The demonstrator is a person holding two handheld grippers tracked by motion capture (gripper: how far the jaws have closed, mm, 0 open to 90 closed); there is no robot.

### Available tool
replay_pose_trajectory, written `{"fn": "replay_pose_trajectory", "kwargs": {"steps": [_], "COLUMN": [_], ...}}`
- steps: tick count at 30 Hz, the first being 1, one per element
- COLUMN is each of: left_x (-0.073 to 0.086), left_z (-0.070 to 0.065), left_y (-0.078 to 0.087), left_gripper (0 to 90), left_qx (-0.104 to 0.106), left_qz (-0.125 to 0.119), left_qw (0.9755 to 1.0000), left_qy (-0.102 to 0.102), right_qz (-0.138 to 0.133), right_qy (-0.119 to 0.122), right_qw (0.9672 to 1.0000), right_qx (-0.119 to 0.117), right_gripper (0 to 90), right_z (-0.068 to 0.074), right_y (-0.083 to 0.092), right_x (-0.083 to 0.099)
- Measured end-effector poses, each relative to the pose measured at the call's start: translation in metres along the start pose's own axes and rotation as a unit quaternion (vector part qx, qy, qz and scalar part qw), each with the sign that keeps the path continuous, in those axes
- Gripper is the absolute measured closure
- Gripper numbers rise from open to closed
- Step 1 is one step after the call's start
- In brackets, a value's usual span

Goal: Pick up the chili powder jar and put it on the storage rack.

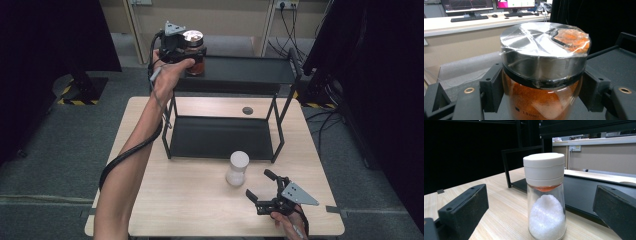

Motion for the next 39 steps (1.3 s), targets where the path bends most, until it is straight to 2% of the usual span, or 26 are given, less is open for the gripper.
{"fn": "replay_pose_trajectory", "kwargs": {"steps": [10, 14, 16, 18, 21, 26, 39], "left_x": [0.003, 0.005, 0.006, 0.006, 0.006, 0.007, 0.012], "left_z": [-0.002, -0.003, -0.003, -0.004, -0.007, -0.012, -0.016], "left_y": [0.0, 0.002, 0.003, 0.004, 0.008, 0.012, 0.023], "left_gripper": [30.3, 29.9, 24.0, 17.8, 12.5, 3.6, 1.4], "left_qx": [-0.005, -0.006, -0.007, -0.012, -0.012, -0.025, -0.012], "left_qz": [-0.007, -0.013, -0.017, -0.02, -0.023, -0.024, -0.025], "left_qw": [1.0, 0.9999, 0.9998, 0.9997, 0.9996, 0.9993, 0.9995], "left_qy": [-0.004, 0.005, 0.009, 0.005, 0.009, 0.012, 0.012], "right_qz": [0.0, -0.001, -0.001, -0.001, 0.0, -0.001, -0.002], "right_qy": [0.0, 0.0, 0.0, -0.001, -0.001, -0.002, -0.002], "right_qw": [1.0, 1.0, 1.0, 1.0, 1.0, 1.0, 1.0], "right_qx": [-0.001, -0.001, -0.002, -0.002, -0.002, -0.002, -0.002], "right_gripper": [0.3, 0.3, 0.3, 0.3, 0.3, 0.3, 0.3], "right_z": [0.0, 0.0, 0.0, 0.0, 0.0, 0.0, 0.001], "right_y": [0.0, 0.0, 0.001, 0.001, 0.0, 0.0, 0.0], "right_x": [0.0, 0.0, 0.0, 0.0, 0.0, 0.0, -0.001]}}
Point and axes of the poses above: each handheld gripper's, and its own axes: y roughly backward along the jaws, x roughly out of its underside, z roughly to its left, the point moved 9 cm from there along -y, roughly forward along the jaws, and after that the axes turned 6 degrees about y, right-handed, at the moved point
